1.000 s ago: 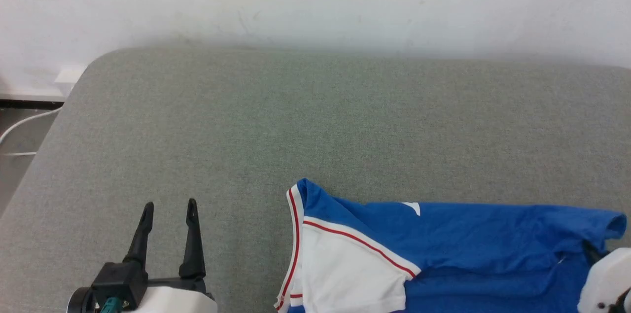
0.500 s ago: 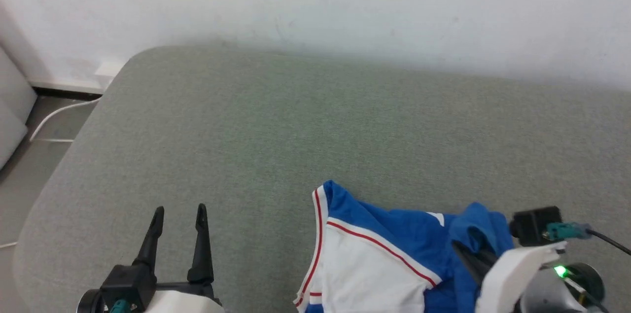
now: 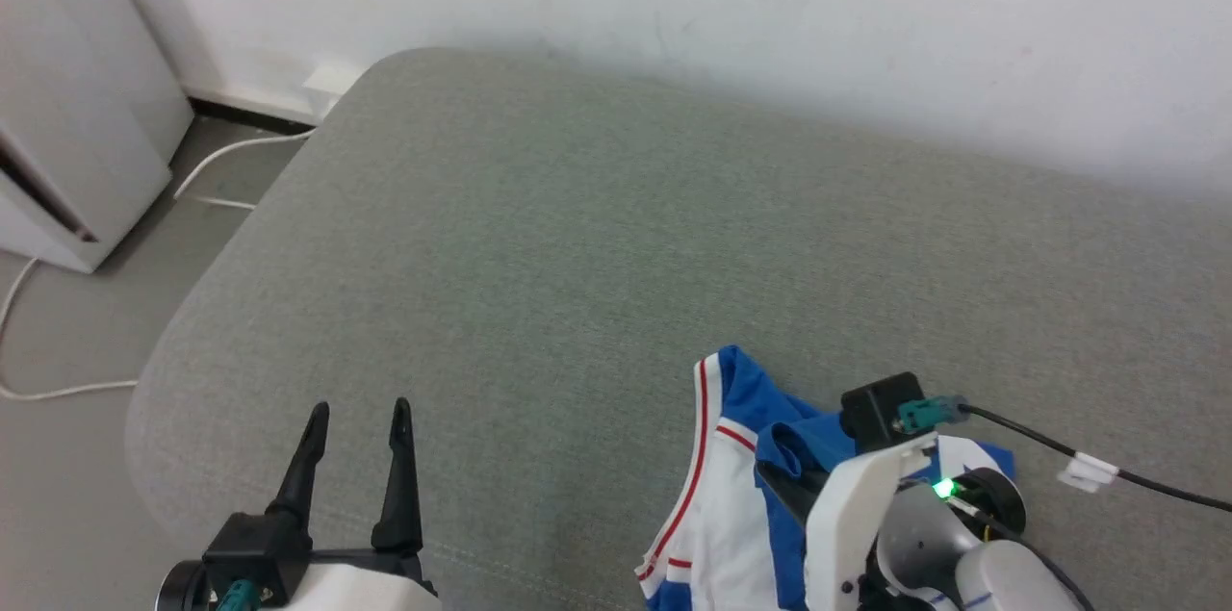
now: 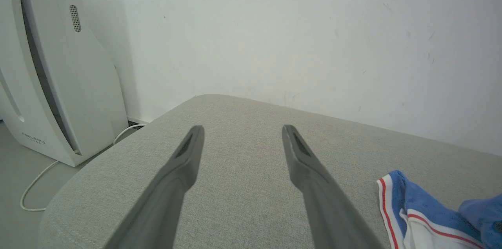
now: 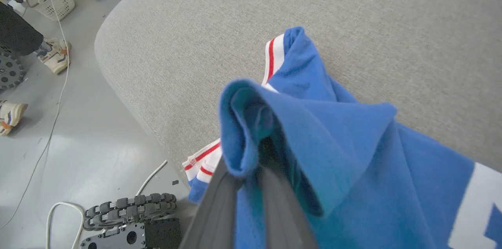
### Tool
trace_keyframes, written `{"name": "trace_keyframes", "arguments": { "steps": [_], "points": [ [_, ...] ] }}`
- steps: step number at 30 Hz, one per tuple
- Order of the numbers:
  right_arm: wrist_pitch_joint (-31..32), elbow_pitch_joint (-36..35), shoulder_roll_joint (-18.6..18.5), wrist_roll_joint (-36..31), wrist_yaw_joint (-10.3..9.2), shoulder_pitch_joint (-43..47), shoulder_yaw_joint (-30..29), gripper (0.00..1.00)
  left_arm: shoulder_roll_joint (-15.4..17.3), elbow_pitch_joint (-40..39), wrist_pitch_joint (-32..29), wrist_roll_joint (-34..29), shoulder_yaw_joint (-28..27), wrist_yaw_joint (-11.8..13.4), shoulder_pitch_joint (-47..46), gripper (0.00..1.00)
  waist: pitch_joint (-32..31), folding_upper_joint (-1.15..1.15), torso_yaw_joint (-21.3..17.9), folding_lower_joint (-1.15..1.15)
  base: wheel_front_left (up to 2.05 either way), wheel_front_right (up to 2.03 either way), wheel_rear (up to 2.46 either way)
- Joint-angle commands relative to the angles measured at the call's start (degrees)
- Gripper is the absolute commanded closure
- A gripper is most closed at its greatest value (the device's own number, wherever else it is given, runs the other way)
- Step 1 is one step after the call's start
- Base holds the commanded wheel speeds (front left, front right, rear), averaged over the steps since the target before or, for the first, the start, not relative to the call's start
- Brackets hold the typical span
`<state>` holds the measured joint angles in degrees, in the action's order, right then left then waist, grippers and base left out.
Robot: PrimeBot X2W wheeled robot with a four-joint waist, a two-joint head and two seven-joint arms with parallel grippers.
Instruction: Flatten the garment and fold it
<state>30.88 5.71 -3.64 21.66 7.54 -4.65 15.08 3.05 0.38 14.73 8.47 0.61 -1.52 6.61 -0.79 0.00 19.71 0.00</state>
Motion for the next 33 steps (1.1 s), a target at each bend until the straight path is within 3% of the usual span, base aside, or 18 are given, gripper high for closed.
{"name": "trace_keyframes", "arguments": {
  "steps": [1,4,5,6,13,19,25,33],
  "points": [
    [-1.4,2.6,0.0,-0.7,-0.05,-1.9,0.9,1.00,-0.2,0.1,0.3,-0.4,-0.1,-0.1,-1.2,0.00,1.1,0.00,2.2,0.00,0.00,0.00,0.00],
    [-4.2,8.5,0.0,-1.9,-0.05,-4.4,2.4,1.00,-0.2,0.3,0.3,-0.5,-0.1,-0.5,-1.8,0.00,1.4,0.00,3.3,0.00,0.00,0.00,0.00],
    [-4.9,10.1,0.1,-2.1,-0.05,-5.3,3.2,0.89,-0.2,0.3,0.3,-0.6,-0.1,-0.5,-1.9,0.00,1.5,0.00,3.5,0.00,0.00,0.00,0.00],
    [-5.8,11.6,0.2,-2.3,-0.05,-6.2,3.9,0.00,-0.2,0.2,0.3,-0.7,-0.1,-0.4,-2.0,0.00,1.6,0.00,3.6,0.00,0.00,0.00,0.00],
    [-9.1,18.2,0.6,-1.5,-0.05,-10.8,11.1,0.00,-0.2,0.6,0.3,-0.3,-0.2,0.1,-2.1,0.00,1.5,0.00,3.6,0.00,0.00,0.00,0.00],
    [-11.5,19.4,0.1,0.4,-0.05,-13.2,16.9,0.00,-0.2,0.5,0.3,-0.2,-0.5,0.5,-1.8,0.00,0.4,0.00,1.6,0.00,0.00,0.00,0.00],
    [-17.2,17.2,-4.8,0.5,-0.05,-17.0,18.9,0.00,-0.2,0.2,0.3,-0.4,-1.1,0.6,-1.2,0.00,-1.3,0.00,-1.9,0.00,0.00,0.00,0.00],
    [-26.9,13.2,-14.2,-4.2,-0.05,-19.9,11.6,0.00,-0.2,-0.9,0.3,-0.4,-1.7,0.7,-0.2,0.00,-2.5,0.00,-7.2,0.00,0.00,0.00,0.00]
  ]
}}
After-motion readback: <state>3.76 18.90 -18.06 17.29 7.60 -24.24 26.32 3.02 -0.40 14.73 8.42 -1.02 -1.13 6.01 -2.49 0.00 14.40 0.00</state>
